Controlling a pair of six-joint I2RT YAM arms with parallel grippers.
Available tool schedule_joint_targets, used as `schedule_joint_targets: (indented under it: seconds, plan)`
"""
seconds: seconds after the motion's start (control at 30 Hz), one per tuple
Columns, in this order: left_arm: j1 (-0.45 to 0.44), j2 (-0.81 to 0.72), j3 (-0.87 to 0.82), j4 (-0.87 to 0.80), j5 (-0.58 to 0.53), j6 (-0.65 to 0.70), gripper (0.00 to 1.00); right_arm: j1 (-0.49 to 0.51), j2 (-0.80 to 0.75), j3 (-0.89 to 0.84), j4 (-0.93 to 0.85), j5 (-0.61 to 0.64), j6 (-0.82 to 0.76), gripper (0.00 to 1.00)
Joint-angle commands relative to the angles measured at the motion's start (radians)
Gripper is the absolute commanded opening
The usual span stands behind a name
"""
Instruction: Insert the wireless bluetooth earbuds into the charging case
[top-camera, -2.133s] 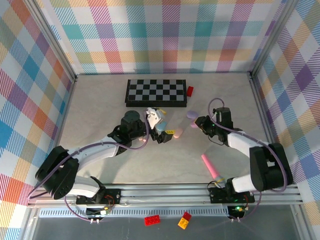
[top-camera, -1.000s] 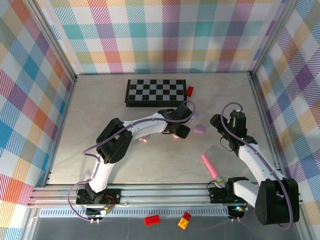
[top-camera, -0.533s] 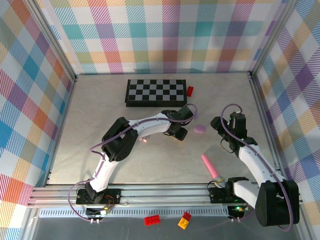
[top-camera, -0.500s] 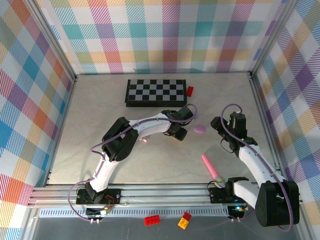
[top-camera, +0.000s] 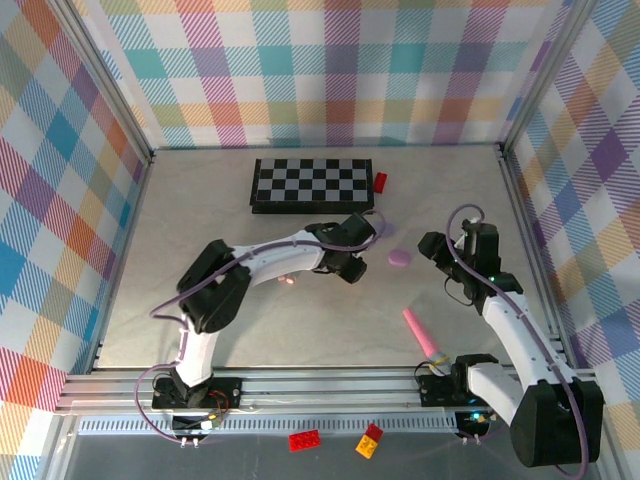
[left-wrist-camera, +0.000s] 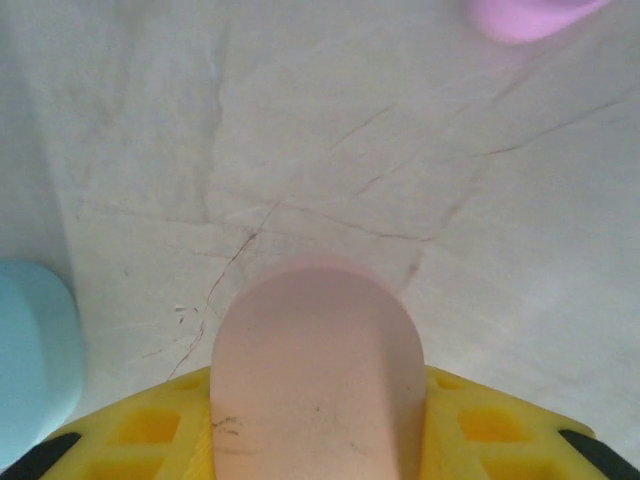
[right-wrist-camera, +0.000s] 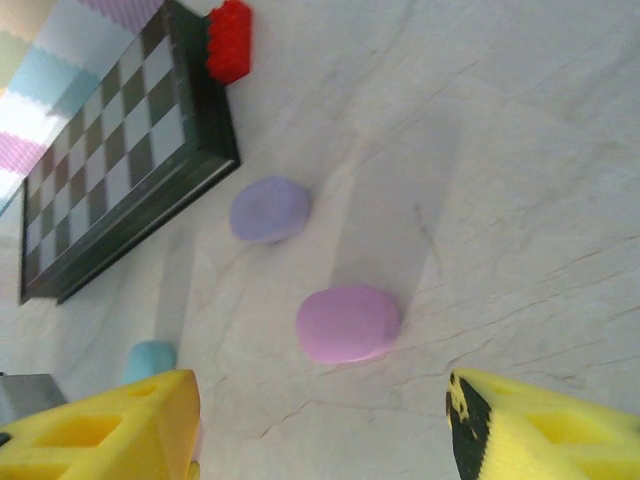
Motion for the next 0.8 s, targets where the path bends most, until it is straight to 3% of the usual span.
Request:
schedule_joint_targets:
  seconds: [0.0, 0.23, 0.43, 0.77]
  plan:
    - [-0.002, -0.153, -0.097, 0.130, 0.134, 0.185, 0.34, -0.006, -0.015, 0.079, -0.123, -0.129, -0.056, 0.66]
    - [-0.002, -0.341, -0.294, 0.318, 0.247, 0.435, 0.35, -0.005, 0.022, 0.157, -0.243, -0.446, -0.098, 0.66]
    - [-0.002, -0.407, -0.351, 0.398, 0.357, 0.535, 0.35, 0.000, 0.037, 0.162, -0.213, -0.697, -0.082, 0.66]
    - [-0.003, -0.425, -0.362, 0.434, 0.407, 0.570, 0.34, 0.095, 0.108, 0.148, -0.160, -0.770, -0.072, 0.65]
